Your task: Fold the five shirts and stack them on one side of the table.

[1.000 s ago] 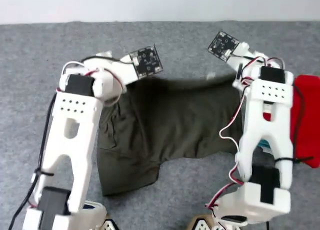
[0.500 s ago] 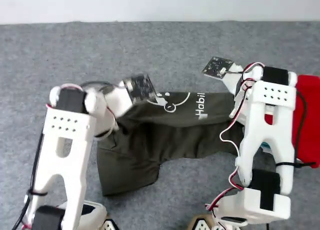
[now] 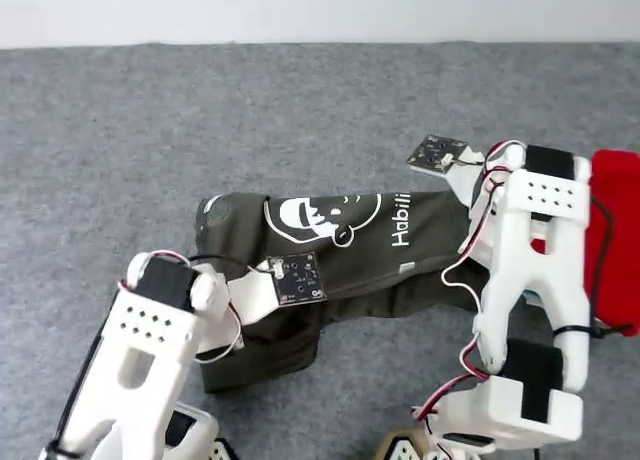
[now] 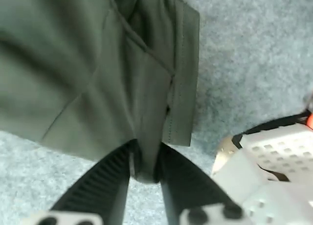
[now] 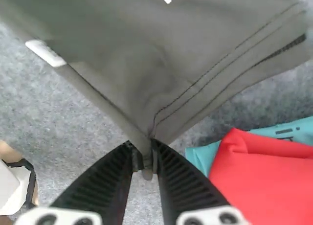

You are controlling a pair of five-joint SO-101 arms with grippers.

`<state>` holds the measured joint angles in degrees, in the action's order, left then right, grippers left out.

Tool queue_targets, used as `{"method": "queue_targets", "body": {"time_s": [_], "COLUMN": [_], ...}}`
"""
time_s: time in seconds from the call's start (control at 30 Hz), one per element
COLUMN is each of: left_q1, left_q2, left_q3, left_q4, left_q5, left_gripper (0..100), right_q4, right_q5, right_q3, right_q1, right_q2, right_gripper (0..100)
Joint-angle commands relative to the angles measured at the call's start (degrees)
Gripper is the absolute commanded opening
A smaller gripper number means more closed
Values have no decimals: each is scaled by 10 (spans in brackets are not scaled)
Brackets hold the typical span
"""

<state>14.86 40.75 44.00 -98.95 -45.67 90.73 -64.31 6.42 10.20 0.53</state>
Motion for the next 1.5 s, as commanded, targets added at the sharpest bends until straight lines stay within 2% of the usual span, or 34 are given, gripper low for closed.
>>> {"method": "queue_targets", "body": {"time_s": [0.0,0.17,0.27,0.37,0.43,0.5,0.6,0.67,0.77,0.87,0.93,1.1,1.47], "left_q1": [2,1,0,-25,-70,-126,-194,-207,-204,-204,-204,-202,-123], "left_q2": [31,71,102,123,128,127,105,73,9,-64,-118,-267,-563], "left_q3": [-6,-6,-7,-33,-55,-67,-68,-68,-72,-84,-108,-214,-500], "left_q4": [-11,-3,-3,18,55,106,166,185,215,258,282,315,231], "left_q5": [45,77,79,120,143,174,226,231,233,237,265,315,319], "left_gripper": [133,156,156,156,152,151,131,82,16,15,15,15,15], "right_q4": [-7,-4,-4,-4,-8,-23,-48,-61,-86,-137,-175,-247,-350], "right_q5": [-6,-4,-4,-4,4,47,105,130,178,229,252,287,299], "right_q3": [-4,-5,-9,-22,-33,-44,-50,-50,-51,-51,-51,-52,-52], "right_q1": [17,35,44,44,40,26,-4,-29,-64,-87,-95,-105,-100], "right_q2": [34,35,36,49,53,49,35,21,-5,-33,-57,-117,-226], "right_gripper": [82,209,221,221,219,191,69,2,27,9,9,9,9]}}
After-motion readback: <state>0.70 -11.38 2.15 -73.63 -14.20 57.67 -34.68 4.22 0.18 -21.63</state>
